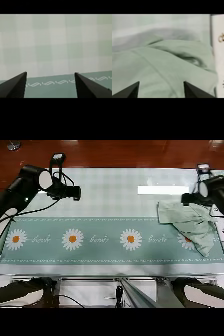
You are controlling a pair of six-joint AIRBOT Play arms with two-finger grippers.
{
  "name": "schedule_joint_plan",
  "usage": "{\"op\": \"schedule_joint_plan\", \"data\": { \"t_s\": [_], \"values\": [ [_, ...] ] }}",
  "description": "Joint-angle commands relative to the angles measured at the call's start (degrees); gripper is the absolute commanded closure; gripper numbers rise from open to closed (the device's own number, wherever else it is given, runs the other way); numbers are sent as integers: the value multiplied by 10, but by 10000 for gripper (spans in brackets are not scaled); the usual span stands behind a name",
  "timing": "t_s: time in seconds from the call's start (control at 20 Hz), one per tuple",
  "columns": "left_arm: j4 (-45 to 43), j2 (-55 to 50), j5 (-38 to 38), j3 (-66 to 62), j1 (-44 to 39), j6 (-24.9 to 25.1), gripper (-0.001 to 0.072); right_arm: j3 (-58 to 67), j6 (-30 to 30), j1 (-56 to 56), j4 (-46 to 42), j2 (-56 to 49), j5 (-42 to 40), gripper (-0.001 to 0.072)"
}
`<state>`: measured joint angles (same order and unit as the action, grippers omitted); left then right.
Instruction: Fold the shirts.
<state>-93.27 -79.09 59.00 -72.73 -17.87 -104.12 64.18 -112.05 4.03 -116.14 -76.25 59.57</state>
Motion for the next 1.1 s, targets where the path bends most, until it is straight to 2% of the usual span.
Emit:
{"op": "schedule_joint_plan", "data": {
  "t_s": [0.0,0.1,0.35,0.45,0.5,0.55,0.6,0.8,0.9,0.95,1.05],
  "values": [
    [-23,-31,-14,0,8,1,2,0,-26,122,64,-9,-1,83],
    [-23,-44,-13,0,10,-1,2,0,-13,179,140,-35,-7,83],
    [-21,-48,24,0,9,-2,2,0,47,218,173,-115,-2,85],
    [-20,-48,46,0,9,-1,2,0,93,210,230,-132,15,115],
    [-20,-47,60,-1,10,-1,2,0,115,203,248,-132,21,211],
    [-21,-45,79,-4,11,-1,2,1,137,193,260,-126,26,565],
    [-21,-41,96,-8,14,4,2,5,141,182,261,-112,27,682],
    [-21,43,103,-10,25,25,2,95,137,140,272,14,-19,683],
    [-16,108,92,5,14,24,3,159,141,119,328,79,-50,682],
    [-7,146,78,24,2,25,3,196,168,104,360,109,-53,682],
    [-1,224,48,78,-27,24,3,260,205,65,369,154,-46,682]
  ]
}}
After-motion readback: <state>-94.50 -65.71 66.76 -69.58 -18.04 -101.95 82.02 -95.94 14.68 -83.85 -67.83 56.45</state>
